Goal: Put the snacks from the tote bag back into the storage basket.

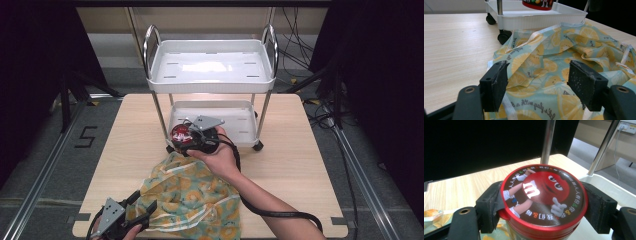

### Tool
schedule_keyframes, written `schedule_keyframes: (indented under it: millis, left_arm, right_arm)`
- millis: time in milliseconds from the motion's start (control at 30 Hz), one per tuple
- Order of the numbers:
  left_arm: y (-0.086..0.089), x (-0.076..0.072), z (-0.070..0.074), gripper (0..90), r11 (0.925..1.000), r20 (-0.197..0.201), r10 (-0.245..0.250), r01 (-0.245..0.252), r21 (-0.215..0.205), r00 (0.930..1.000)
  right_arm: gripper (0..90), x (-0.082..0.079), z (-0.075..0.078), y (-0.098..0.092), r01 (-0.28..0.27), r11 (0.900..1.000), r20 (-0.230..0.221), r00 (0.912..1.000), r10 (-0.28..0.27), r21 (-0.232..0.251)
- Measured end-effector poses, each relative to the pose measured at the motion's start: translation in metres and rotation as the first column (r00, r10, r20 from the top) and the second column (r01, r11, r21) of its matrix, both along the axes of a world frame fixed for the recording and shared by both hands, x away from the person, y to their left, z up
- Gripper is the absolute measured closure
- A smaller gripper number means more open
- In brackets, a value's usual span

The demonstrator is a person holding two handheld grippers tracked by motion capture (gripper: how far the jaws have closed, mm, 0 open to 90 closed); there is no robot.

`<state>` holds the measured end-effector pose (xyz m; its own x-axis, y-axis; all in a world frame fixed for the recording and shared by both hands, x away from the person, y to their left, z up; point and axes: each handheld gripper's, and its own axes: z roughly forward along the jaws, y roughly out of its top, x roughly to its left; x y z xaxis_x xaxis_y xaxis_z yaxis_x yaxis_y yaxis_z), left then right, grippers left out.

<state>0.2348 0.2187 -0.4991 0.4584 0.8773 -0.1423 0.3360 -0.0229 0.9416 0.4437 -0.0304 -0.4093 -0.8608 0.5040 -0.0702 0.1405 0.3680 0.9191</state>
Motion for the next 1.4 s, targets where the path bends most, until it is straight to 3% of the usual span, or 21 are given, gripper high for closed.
schedule_keyframes:
  millis: [67, 400, 433, 500, 600, 633, 667, 767, 833, 900, 933, 967, 1033, 1100, 1233, 1400]
  left_arm:
    - [0.000, 0.000, 0.000, 31.2, 1.0000, 0.004, -0.005, 0.005, 0.007, 1.0000]
    - [0.000, 0.000, 0.000, 31.2, 1.0000, 0.004, -0.004, 0.004, 0.007, 1.0000]
    - [0.000, 0.000, 0.000, 31.2, 1.0000, 0.004, -0.004, 0.004, 0.008, 1.0000]
    - [0.000, 0.000, 0.000, 31.2, 1.0000, 0.004, -0.003, 0.003, 0.007, 1.0000]
    - [0.000, 0.000, 0.000, 31.2, 1.0000, 0.004, -0.004, 0.004, 0.008, 1.0000]
    - [0.000, 0.001, 0.000, 31.2, 1.0000, 0.006, -0.008, 0.008, 0.004, 1.0000]
    - [0.000, 0.001, 0.000, 31.2, 1.0000, 0.009, -0.009, 0.009, 0.001, 0.9999]
    - [0.000, 0.000, 0.000, 31.2, 1.0000, -0.003, 0.005, -0.005, -0.001, 1.0000]
    - [0.000, 0.000, 0.000, 31.2, 1.0000, -0.001, 0.002, -0.002, 0.001, 1.0000]
    - [0.000, 0.000, 0.000, 31.2, 1.0000, -0.003, 0.005, -0.005, -0.001, 1.0000]
    - [0.000, 0.000, 0.000, 31.2, 1.0000, -0.004, 0.004, -0.004, 0.003, 1.0000]
    - [0.000, 0.000, 0.000, 31.2, 1.0000, -0.003, 0.004, -0.004, 0.003, 1.0000]
    - [0.000, 0.000, 0.000, 31.2, 1.0000, -0.001, 0.002, -0.002, 0.000, 1.0000]
    - [0.000, 0.001, -0.001, 31.2, 1.0000, 0.007, 0.001, -0.001, -0.009, 1.0000]
    - [0.001, 0.000, -0.001, 31.2, 1.0000, -0.002, -0.001, 0.002, 0.008, 1.0000]
    - [-0.001, 0.000, -0.001, 31.2, 1.0000, 0.000, 0.005, -0.005, -0.007, 1.0000]
  right_arm:
    - [26.6, -0.001, 0.001, 0.000, -0.003, 1.000, -0.016, 0.9999, 0.004, 0.014]
    - [26.6, 0.003, 0.000, 0.001, -0.005, 1.000, -0.009, 0.9999, 0.006, 0.006]
    - [26.6, 0.002, 0.001, 0.001, -0.002, 1.000, -0.029, 0.9996, 0.002, 0.004]
    - [26.6, 0.005, 0.001, 0.000, 0.004, 1.000, -0.009, 1.0000, -0.004, 0.004]
    - [26.6, 0.005, 0.000, 0.000, 0.002, 1.000, -0.036, 0.9993, -0.002, 0.005]
    - [26.6, 0.007, 0.000, -0.001, 0.000, 1.000, -0.010, 1.0000, 0.000, 0.003]
    - [26.6, 0.006, 0.000, 0.000, 0.005, 1.000, -0.042, 0.9991, -0.005, 0.009]
    - [26.6, 0.009, 0.000, -0.001, 0.005, 1.000, -0.009, 0.9999, -0.005, 0.009]
    - [26.6, 0.009, 0.000, -0.001, -0.004, 1.000, -0.041, 0.9991, 0.004, 0.001]
    - [26.6, 0.011, -0.001, -0.001, -0.007, 1.000, -0.019, 0.9998, 0.007, -0.001]
    - [26.6, 0.011, -0.001, -0.001, -0.009, 1.000, -0.044, 0.9990, 0.009, 0.000]
    - [26.6, 0.013, -0.002, -0.001, 0.001, 1.000, -0.013, 0.9999, -0.001, 0.008]
    - [26.6, 0.013, -0.002, -0.001, -0.006, 1.000, -0.048, 0.9988, 0.006, 0.001]
    - [26.6, 0.014, -0.003, -0.001, -0.001, 1.000, -0.019, 0.9998, 0.001, 0.007]
    - [26.6, 0.014, -0.003, -0.001, 0.000, 1.000, -0.022, 0.9998, 0.000, 0.010]
    - [26.6, 0.015, -0.001, 0.000, -0.001, 1.000, -0.015, 0.9999, 0.001, 0.005]
